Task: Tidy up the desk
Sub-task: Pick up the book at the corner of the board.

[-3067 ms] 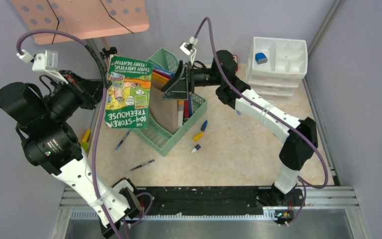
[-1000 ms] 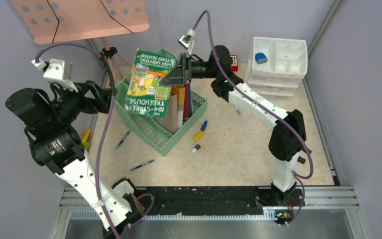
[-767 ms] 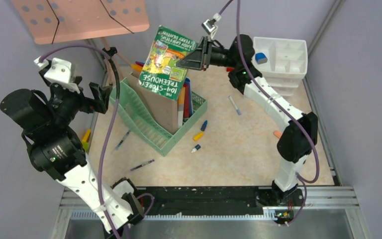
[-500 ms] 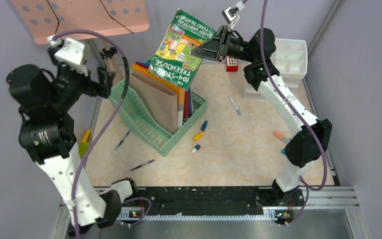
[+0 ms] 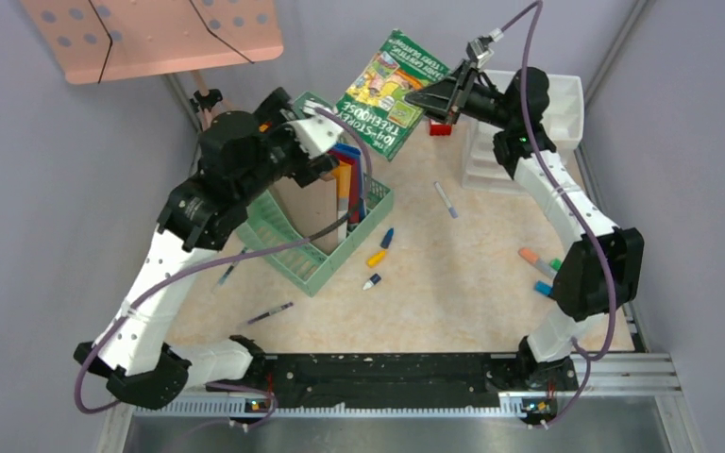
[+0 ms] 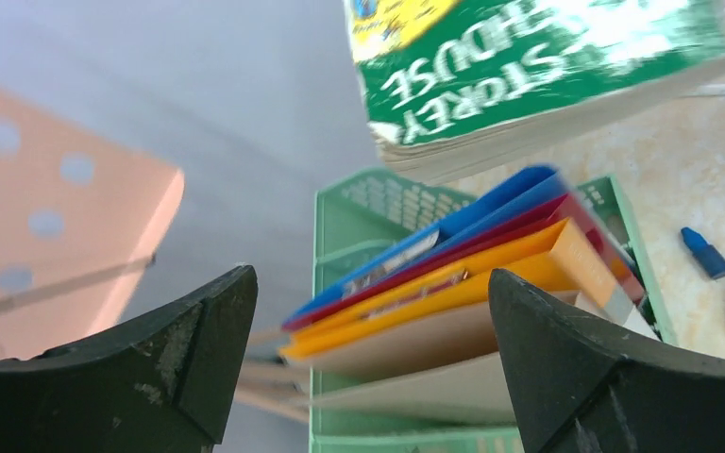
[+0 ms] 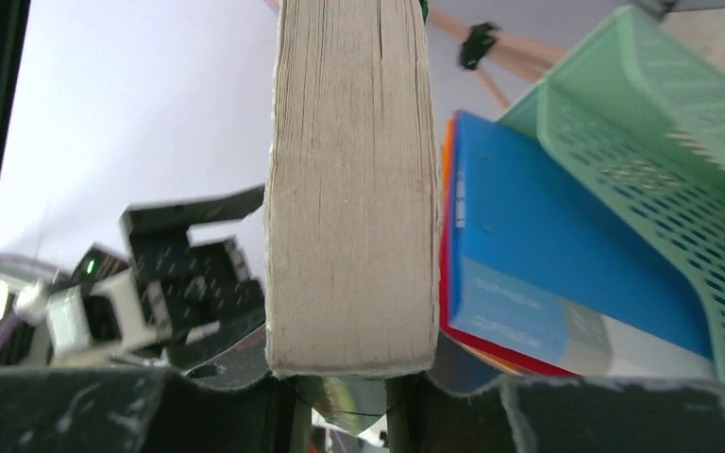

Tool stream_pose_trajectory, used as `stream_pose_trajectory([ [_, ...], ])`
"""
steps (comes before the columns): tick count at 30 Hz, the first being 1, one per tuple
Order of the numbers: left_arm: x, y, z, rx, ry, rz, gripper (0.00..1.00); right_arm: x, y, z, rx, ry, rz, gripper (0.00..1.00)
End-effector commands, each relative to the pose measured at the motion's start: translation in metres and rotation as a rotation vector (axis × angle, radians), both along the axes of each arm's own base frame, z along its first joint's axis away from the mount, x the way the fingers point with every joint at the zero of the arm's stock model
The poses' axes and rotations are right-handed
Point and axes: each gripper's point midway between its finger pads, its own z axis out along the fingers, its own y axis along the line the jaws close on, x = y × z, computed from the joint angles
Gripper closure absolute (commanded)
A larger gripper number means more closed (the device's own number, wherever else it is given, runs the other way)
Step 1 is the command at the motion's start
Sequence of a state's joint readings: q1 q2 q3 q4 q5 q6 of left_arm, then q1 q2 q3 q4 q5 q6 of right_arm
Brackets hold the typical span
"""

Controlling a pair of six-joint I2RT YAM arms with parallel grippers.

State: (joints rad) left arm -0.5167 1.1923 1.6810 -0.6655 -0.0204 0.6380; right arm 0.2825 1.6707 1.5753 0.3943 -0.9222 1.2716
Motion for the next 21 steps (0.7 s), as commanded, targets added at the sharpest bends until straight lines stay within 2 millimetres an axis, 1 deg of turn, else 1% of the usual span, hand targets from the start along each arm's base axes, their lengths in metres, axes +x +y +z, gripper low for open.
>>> stream_pose_trajectory([
  [1,0.004,-0.036,0.04,0.148,-0.254,-0.054,0.03,-0.003,-0.045,0.043,0.109,-0.047,-0.12,1.0],
  [2,0.004,-0.049,0.037,0.18,-0.262,-0.085,0.03,-0.001,-0.049,0.036,0.108,-0.023,-0.133,1.0],
  [5,0.007,-0.084,0.028,0.29,-0.292,-0.144,0.02,-0.001,-0.06,0.029,0.122,0.008,-0.166,1.0],
  [7,0.01,-0.106,0.018,0.358,-0.302,-0.187,0.02,-0.001,-0.07,0.028,0.136,0.02,-0.19,1.0],
  [10,0.005,-0.132,0.008,0.422,-0.324,-0.275,0.02,0.001,-0.091,0.028,0.167,0.045,-0.236,1.0],
  [12,0.003,-0.144,0.004,0.444,-0.34,-0.317,0.02,-0.001,-0.103,0.028,0.187,0.06,-0.261,1.0],
  [14,0.005,-0.155,0.001,0.457,-0.36,-0.35,0.02,-0.004,-0.111,0.025,0.193,0.074,-0.279,1.0],
  [17,0.01,-0.166,-0.005,0.481,-0.391,-0.373,0.02,-0.01,-0.115,0.022,0.188,0.088,-0.286,1.0],
  [21,0.013,-0.178,-0.008,0.486,-0.436,-0.403,0.02,-0.014,-0.114,0.019,0.188,0.111,-0.272,1.0],
])
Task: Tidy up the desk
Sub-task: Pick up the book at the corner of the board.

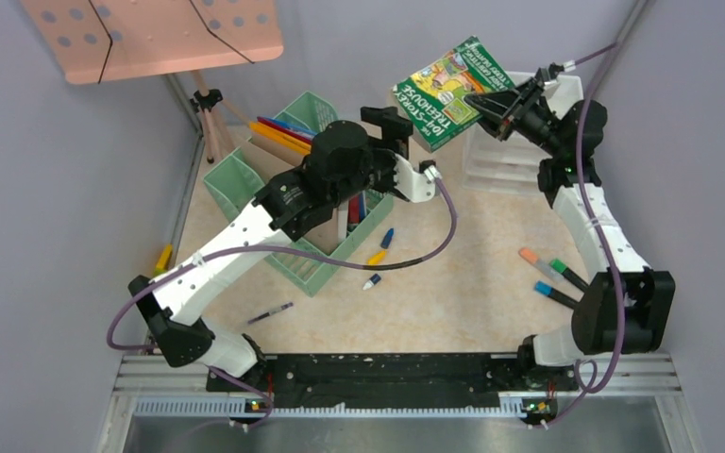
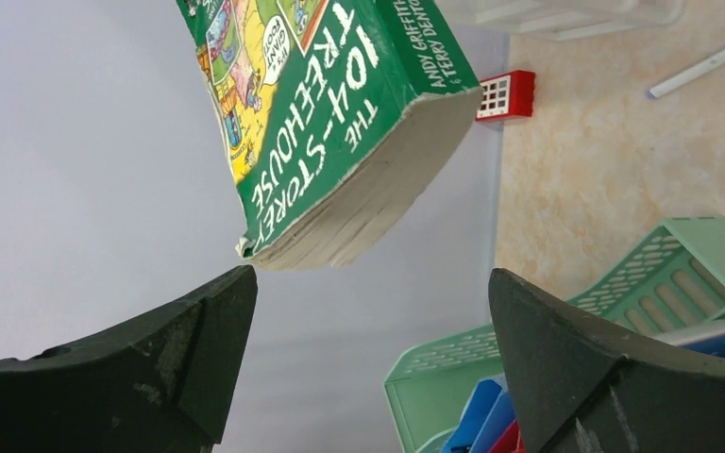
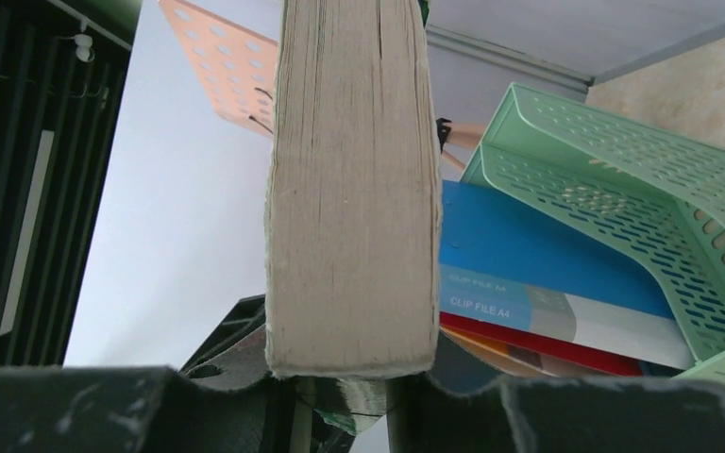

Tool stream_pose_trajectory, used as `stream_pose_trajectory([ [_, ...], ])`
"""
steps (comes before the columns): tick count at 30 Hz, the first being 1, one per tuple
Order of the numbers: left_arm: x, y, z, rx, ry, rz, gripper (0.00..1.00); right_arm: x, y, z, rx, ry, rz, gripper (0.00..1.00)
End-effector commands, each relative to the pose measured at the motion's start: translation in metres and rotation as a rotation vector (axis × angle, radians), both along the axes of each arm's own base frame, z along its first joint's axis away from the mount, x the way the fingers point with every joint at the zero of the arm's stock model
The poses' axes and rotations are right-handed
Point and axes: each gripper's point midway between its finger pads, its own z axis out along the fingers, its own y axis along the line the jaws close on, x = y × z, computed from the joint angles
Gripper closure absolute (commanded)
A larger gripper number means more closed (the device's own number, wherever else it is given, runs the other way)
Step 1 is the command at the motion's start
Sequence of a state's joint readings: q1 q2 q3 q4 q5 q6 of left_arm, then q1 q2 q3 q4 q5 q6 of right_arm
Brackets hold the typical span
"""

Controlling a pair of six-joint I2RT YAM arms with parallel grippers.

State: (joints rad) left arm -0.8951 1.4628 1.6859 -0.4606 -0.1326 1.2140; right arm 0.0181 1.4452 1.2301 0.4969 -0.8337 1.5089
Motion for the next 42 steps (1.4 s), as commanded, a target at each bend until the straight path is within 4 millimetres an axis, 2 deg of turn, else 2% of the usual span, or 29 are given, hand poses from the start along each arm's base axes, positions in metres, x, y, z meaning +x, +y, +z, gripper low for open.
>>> stream_pose_trajectory([
  [1,0.002,-0.017,0.026,-0.049,-0.12,-0.07,0.02,-0.027,0.001,0.039,0.033,-0.116,0.022,1.0],
  [3,0.004,-0.024,0.024,-0.048,-0.132,-0.089,0.02,-0.028,0.001,0.038,0.032,-0.106,0.025,1.0],
  [8,0.006,-0.037,-0.001,0.041,-0.132,-0.144,0.02,-0.032,0.002,0.038,0.043,-0.101,0.041,1.0],
  [10,0.009,-0.041,-0.005,0.043,-0.128,-0.146,0.02,-0.034,0.003,0.036,0.046,-0.092,0.049,1.0],
  [18,0.028,-0.058,-0.012,0.029,-0.203,-0.127,0.04,-0.04,0.005,0.031,0.04,-0.079,0.07,1.0],
  [25,0.034,-0.062,-0.002,0.001,-0.261,-0.114,0.14,-0.043,0.007,0.021,0.015,-0.062,0.08,1.0],
  [29,0.034,-0.066,0.0,0.005,-0.291,-0.13,0.3,-0.045,0.012,0.018,-0.004,-0.06,0.09,1.0],
  [32,0.034,-0.065,0.001,0.015,-0.303,-0.126,0.47,-0.045,0.013,0.013,-0.018,-0.053,0.094,1.0],
  [33,0.034,-0.064,0.001,0.016,-0.304,-0.122,0.55,-0.046,0.013,0.012,-0.024,-0.05,0.095,1.0],
  [34,0.033,-0.063,0.001,0.018,-0.306,-0.12,0.7,-0.045,0.013,0.009,-0.031,-0.046,0.094,1.0],
  [35,0.032,-0.062,-0.001,0.026,-0.308,-0.118,0.92,-0.045,0.013,0.006,-0.037,-0.038,0.093,1.0],
  [36,0.032,-0.061,0.005,0.009,-0.335,-0.109,1.0,-0.044,0.013,0.004,-0.04,-0.033,0.089,1.0],
  [40,0.027,-0.053,0.012,0.017,-0.389,-0.079,1.0,-0.038,0.011,-0.014,-0.042,0.008,0.074,0.8],
  [42,0.023,-0.047,0.021,-0.003,-0.404,-0.066,1.0,-0.036,0.008,-0.02,-0.045,0.017,0.063,0.68],
])
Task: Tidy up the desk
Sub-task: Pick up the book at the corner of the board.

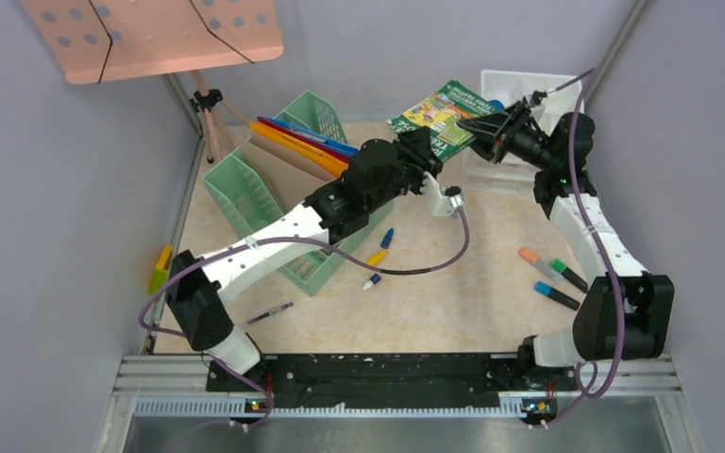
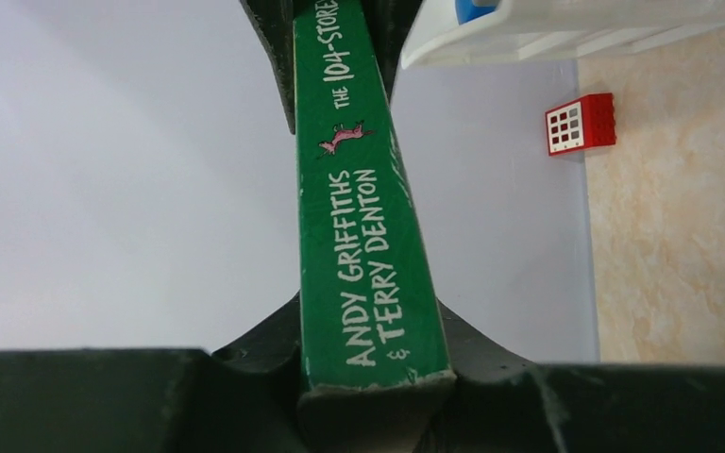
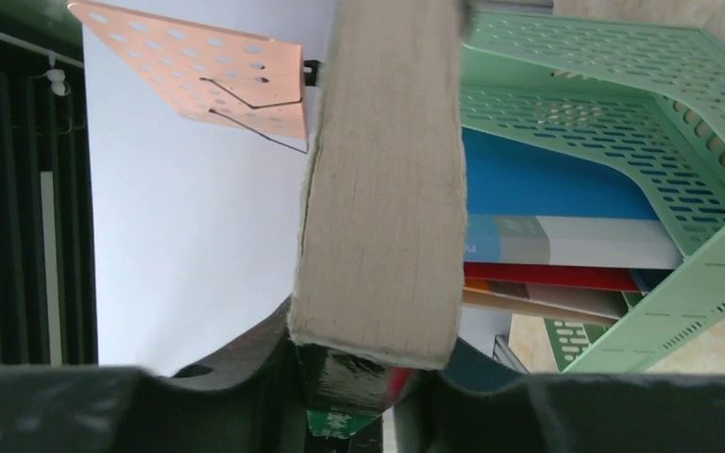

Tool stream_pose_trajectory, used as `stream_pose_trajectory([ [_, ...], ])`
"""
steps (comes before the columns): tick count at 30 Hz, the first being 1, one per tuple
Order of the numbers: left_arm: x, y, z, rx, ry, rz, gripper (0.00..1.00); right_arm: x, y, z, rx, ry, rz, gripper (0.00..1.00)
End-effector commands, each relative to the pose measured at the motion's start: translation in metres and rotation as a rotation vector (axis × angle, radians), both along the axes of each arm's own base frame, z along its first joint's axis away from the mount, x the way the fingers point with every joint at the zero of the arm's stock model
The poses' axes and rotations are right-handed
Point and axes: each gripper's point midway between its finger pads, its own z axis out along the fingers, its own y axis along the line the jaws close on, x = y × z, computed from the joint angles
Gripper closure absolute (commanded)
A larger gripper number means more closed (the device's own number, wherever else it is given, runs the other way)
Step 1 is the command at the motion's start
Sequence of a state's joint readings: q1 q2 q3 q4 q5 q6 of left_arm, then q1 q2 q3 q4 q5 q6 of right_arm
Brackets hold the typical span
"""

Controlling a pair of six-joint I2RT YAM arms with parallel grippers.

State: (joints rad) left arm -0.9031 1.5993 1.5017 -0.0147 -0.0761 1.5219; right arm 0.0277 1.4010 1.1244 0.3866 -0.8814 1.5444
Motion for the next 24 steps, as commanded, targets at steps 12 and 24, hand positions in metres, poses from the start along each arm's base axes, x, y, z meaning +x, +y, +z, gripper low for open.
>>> stream_pose_trajectory([
  [12,-0.028,0.043,0.138,-0.157,-0.103,0.07,1.0,-0.017,-0.054,0.024,-0.274,-0.377,-0.082,0.25],
  [24,-0.071,0.066,0.1,-0.08,0.342,0.142,1.0,-0.074,-0.067,0.081,-0.832,-0.979,-0.082,0.23],
])
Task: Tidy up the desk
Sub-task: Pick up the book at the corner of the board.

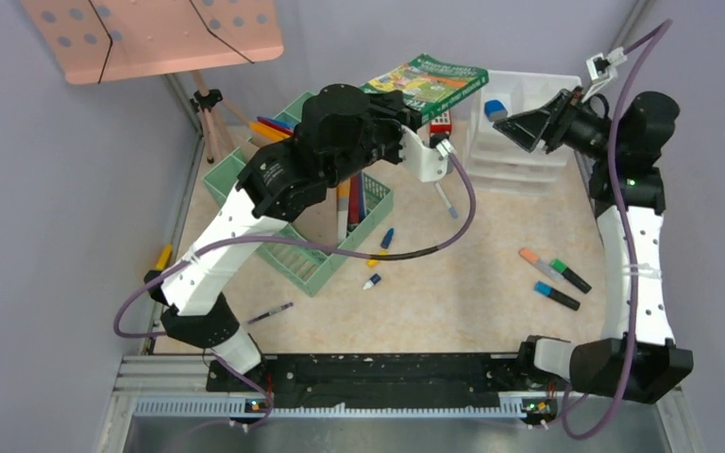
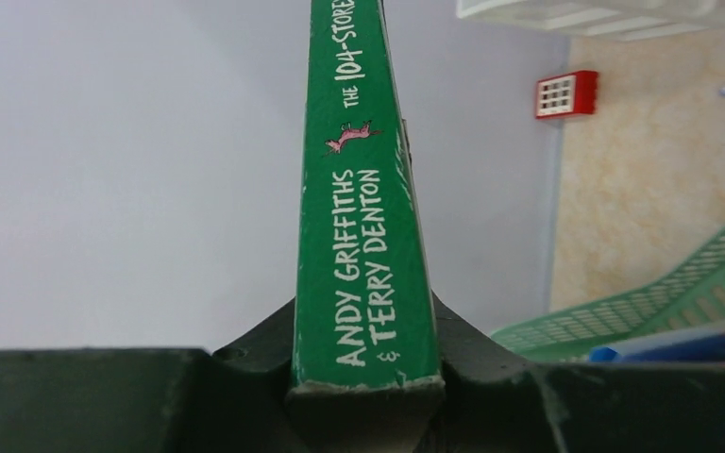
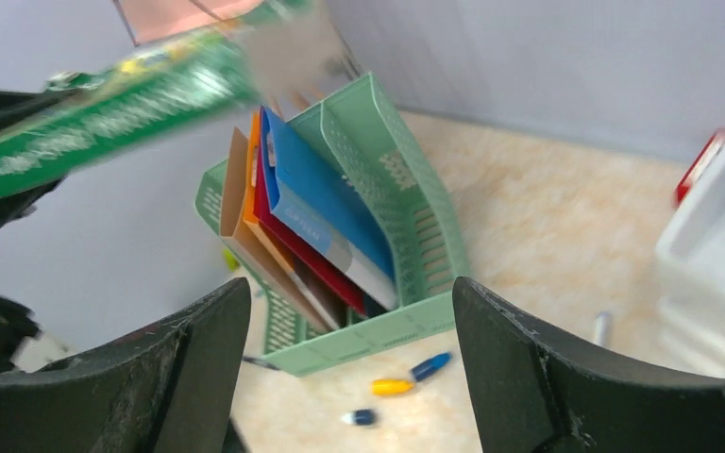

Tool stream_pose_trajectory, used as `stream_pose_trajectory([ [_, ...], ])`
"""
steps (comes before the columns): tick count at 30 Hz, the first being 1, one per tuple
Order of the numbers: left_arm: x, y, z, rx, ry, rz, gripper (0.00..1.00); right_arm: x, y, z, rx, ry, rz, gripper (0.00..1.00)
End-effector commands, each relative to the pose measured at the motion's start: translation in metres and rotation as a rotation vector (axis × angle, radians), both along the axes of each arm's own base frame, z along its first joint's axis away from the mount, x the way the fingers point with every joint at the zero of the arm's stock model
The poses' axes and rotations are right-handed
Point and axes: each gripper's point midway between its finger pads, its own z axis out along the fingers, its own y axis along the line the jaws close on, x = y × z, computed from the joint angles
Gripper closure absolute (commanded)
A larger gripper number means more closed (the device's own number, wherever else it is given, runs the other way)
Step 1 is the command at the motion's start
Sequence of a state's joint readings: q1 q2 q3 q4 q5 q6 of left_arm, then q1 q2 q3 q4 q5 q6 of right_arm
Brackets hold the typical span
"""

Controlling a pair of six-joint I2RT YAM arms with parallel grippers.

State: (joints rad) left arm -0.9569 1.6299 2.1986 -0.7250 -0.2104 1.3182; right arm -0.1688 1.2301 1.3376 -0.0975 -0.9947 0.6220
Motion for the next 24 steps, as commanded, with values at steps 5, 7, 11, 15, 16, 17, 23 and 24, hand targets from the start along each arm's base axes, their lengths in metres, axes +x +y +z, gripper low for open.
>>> stream_pose_trajectory([
  [5,-0.067,-0.001,-0.046,-0.009,0.324,-0.061,1.0,-0.076,0.004,0.058,-0.475,-0.522,0.114,0.22],
  [7,-0.084,-0.005,-0.057,-0.004,0.39,-0.087,1.0,-0.089,0.007,0.056,-0.532,-0.566,0.161,0.22],
  [11,-0.103,-0.003,-0.078,-0.009,0.54,-0.1,1.0,-0.11,0.013,0.044,-0.553,-0.573,0.232,0.22],
  [15,-0.126,0.002,-0.093,-0.035,0.678,-0.128,1.0,-0.131,0.025,0.031,-0.511,-0.594,0.348,0.22],
  [16,-0.129,0.003,-0.098,-0.035,0.704,-0.126,1.0,-0.136,0.029,0.028,-0.502,-0.602,0.378,0.21],
  [17,-0.137,0.003,-0.104,-0.025,0.744,-0.153,1.0,-0.141,0.034,0.024,-0.496,-0.608,0.409,0.21],
  [23,-0.151,0.011,-0.135,-0.01,0.986,-0.176,1.0,-0.152,0.064,-0.018,-0.5,-0.575,0.536,0.2],
  [24,-0.152,0.012,-0.138,-0.014,1.021,-0.184,1.0,-0.154,0.067,-0.023,-0.494,-0.569,0.557,0.2],
])
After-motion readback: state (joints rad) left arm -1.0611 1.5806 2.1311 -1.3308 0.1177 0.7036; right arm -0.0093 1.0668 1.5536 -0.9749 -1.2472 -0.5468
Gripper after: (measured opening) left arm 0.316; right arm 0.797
